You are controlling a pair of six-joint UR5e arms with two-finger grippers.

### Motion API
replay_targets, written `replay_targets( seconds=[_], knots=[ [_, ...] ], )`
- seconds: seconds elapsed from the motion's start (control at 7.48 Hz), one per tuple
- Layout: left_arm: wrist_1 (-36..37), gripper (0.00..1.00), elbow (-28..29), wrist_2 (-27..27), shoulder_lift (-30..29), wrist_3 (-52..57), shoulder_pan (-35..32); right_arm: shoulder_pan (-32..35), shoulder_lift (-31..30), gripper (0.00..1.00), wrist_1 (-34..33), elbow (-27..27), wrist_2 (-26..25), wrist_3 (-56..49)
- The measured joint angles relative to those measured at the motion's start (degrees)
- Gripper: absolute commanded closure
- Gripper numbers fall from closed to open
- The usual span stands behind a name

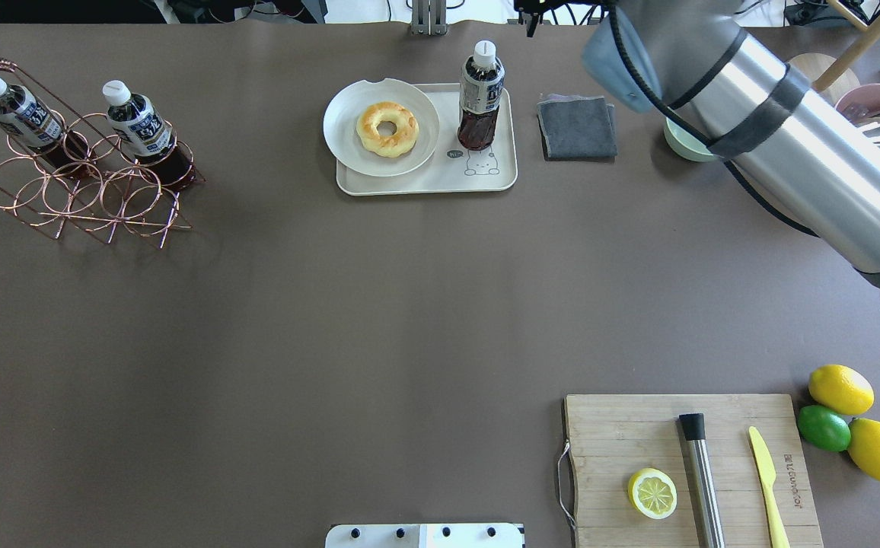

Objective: Place tea on tray

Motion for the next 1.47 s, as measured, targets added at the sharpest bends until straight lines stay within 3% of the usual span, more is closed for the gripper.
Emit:
replay_targets(
  seconds=[0.4, 0.67, 1.2, 1.47],
  knots=[
    [-0.3, 0.02, -0.1, -0.1, 0.3, 0.2, 0.0, 5.1, -13.2, 0.00, -0.5, 8.4, 0.8, -6.6],
    [-0.6, 0.02, 0.0, 0.0, 0.6, 0.5, 0.0, 10.0, -25.3, 0.00, -0.5, 14.1, 0.3, -21.9],
    [-0.8, 0.02, 0.0, 0.2, 0.5, 0.5, 0.0, 25.0, -43.3, 0.00, -0.1, 15.3, 1.4, -52.7],
    [-1.8, 0.02, 0.9, 0.4, 1.1, 0.6, -0.2, 31.0, -48.3, 0.00, -0.4, 15.0, 1.2, -58.7]
  ],
)
